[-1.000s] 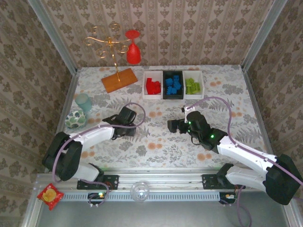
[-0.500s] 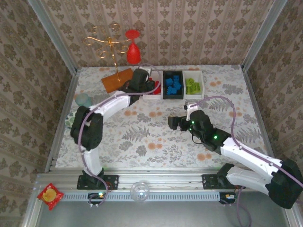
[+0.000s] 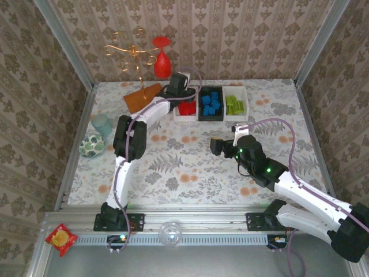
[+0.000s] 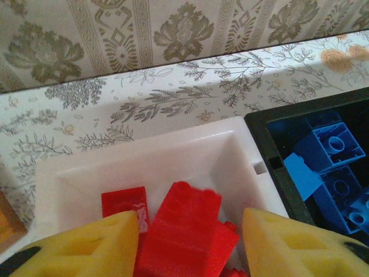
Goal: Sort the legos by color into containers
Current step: Place the lego in the container, then reset both arms
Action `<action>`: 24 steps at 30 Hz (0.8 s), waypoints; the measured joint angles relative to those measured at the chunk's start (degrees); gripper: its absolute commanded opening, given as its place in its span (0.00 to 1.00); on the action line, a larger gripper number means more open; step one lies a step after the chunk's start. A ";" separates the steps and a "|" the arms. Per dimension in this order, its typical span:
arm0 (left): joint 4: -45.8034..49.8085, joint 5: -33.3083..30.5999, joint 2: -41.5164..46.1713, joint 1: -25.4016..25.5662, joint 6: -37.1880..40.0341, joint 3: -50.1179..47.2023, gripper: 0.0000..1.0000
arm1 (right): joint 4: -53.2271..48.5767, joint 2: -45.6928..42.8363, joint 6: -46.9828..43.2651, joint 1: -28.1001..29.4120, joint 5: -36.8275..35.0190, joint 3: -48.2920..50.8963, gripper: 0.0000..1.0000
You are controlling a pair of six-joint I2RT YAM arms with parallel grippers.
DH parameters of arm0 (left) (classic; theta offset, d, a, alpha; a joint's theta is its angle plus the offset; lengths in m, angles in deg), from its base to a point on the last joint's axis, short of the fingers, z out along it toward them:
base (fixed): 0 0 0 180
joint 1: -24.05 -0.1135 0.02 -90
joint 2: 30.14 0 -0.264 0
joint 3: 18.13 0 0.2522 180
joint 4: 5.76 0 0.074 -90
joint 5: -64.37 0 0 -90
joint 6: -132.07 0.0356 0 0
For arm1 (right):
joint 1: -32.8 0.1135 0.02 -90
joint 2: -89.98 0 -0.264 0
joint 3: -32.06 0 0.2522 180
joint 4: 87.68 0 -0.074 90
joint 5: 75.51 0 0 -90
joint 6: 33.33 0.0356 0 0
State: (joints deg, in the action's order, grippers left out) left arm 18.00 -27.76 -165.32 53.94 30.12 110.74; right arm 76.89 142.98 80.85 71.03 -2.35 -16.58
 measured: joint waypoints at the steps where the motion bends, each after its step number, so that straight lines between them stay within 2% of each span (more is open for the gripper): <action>1: 0.57 -0.02 0.15 0.00 0.24 0.50 0.63 | -0.26 0.00 0.00 -0.13 -0.26 0.02 1.00; 4: 1.07 -0.20 1.86 0.02 0.85 -0.17 0.69 | -0.98 -0.02 -0.02 -0.70 -1.36 0.02 1.00; 7: -0.55 -0.15 8.61 0.07 1.09 -8.44 0.72 | -2.51 -0.02 -0.24 -1.95 -2.45 -0.02 1.00; 10: -4.59 0.00 19.10 0.07 1.07 -21.22 0.77 | -4.68 0.00 -0.59 -4.00 -3.65 -0.55 1.00; 17: -22.10 -3.34 46.51 -1.25 1.07 -53.86 0.89 | -6.93 0.11 -3.65 -10.56 -8.72 -3.45 1.00; 21: -28.30 -6.82 56.68 -6.49 1.66 -67.82 1.00 | -5.62 1.03 -7.19 -14.36 -12.48 -3.58 1.00; 24: -30.34 -9.31 61.59 -11.93 2.16 -75.54 1.00 | -2.23 3.56 -9.94 -18.43 -14.86 -3.54 1.00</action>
State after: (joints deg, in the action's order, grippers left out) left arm -12.34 -37.07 -103.72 42.00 32.29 35.21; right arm 74.66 146.54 70.91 52.61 -17.21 -20.12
